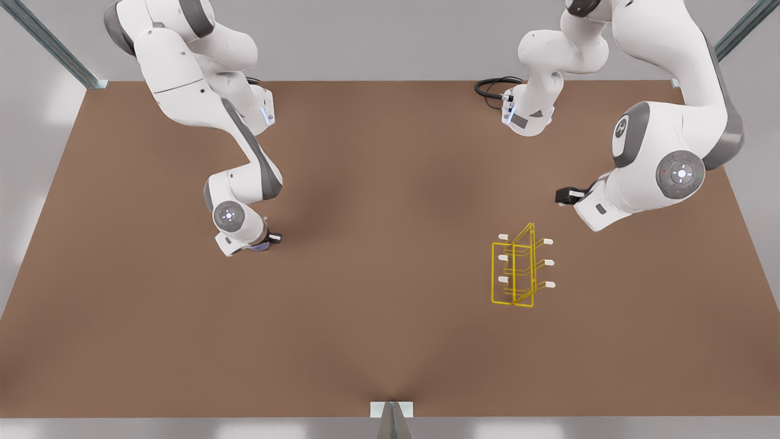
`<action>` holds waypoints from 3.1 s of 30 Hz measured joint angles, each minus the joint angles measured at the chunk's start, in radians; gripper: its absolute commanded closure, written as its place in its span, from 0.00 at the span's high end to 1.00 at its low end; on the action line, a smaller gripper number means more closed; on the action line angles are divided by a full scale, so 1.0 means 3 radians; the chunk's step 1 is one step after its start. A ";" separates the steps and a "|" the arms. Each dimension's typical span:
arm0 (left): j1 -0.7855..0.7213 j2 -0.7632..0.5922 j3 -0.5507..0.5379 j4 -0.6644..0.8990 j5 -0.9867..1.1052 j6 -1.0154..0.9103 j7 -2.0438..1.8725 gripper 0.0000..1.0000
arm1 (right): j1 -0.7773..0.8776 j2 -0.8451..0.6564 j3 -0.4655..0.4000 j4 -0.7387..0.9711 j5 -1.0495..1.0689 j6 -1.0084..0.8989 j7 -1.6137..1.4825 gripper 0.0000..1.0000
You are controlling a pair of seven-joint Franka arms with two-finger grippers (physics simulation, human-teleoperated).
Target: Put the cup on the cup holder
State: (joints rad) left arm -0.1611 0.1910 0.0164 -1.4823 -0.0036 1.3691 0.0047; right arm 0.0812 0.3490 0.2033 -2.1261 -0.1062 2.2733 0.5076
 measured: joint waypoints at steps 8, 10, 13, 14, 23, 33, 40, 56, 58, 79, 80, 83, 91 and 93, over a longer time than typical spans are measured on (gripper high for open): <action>0.0000 -0.0014 0.0002 0.0005 0.0001 -0.0006 -0.0001 1.00 | 0.0084 0.0272 0.0226 0.1013 0.0677 -0.0223 0.0090 0.21; 0.0000 -0.0013 0.0002 0.0005 0.0002 -0.0008 -0.0002 1.00 | 0.0092 0.0618 0.0364 0.1473 0.1162 -0.0260 0.0131 0.21; 0.0000 -0.0008 0.0001 0.0002 0.0003 -0.0009 -0.0002 1.00 | 0.0099 0.1164 0.0699 0.2047 0.1741 -0.0277 0.0220 0.21; -0.0001 -0.0006 0.0001 0.0001 0.0004 -0.0010 -0.0003 1.00 | 0.0128 0.1286 0.0759 0.2143 0.1963 -0.0247 0.0246 0.21; 0.0000 -0.0004 0.0001 0.0000 0.0003 -0.0011 -0.0004 1.00 | 0.1090 0.2657 0.0889 0.3767 0.2995 0.0605 0.0436 0.21; -0.0001 -0.0001 0.0002 0.0000 0.0004 -0.0011 -0.0006 1.00 | 0.1248 0.2903 0.0886 0.3756 0.3102 0.1017 0.0473 0.91; -0.0002 0.0012 0.0002 0.0000 0.0005 -0.0013 -0.0009 1.00 | 0.0994 0.2379 0.0877 0.2838 0.3021 0.1067 0.0497 1.00; -0.1035 0.0967 -0.0145 -0.0054 0.0044 0.0668 -0.1264 1.00 | -0.0889 -0.0070 0.0326 0.2609 0.0302 -0.1576 -0.0178 1.00; -0.1046 0.0947 -0.0263 -0.0434 0.0037 0.1207 -0.1709 1.00 | -0.0291 -0.0492 -0.0548 0.2055 0.0363 -0.1734 -0.0357 1.00; -0.1064 0.1577 -0.0335 -0.0575 -0.0531 0.3134 -0.5541 1.00 | -0.0460 -0.0301 -0.0346 0.2188 0.0223 -0.2168 -0.1560 1.00; -0.1066 0.1601 -0.0335 -0.0549 -0.0526 0.3140 -0.5627 1.00 | -0.0460 -0.0301 -0.0346 0.2187 0.0223 -0.2167 -0.1587 1.00; -0.1068 0.1640 -0.0338 -0.0526 -0.0516 0.3152 -0.5818 1.00 | -0.0460 -0.0301 -0.0346 0.2187 0.0223 -0.2164 -0.1659 1.00; -0.1053 0.1638 -0.0413 -0.0577 -0.0506 0.3028 -0.5815 1.00 | -0.0463 -0.0301 -0.0346 0.2181 0.0224 -0.2163 -0.1801 1.00; -0.1050 0.1652 -0.0441 -0.0592 -0.0506 0.3021 -0.5756 1.00 | -0.0465 -0.0301 -0.0346 0.2182 0.0224 -0.2165 -0.1828 1.00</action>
State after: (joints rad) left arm -0.4761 0.6868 -0.1158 -1.6599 -0.1554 2.2753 -1.7221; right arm -0.0583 0.2588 0.0996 -1.4716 -0.0390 1.6237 -0.0408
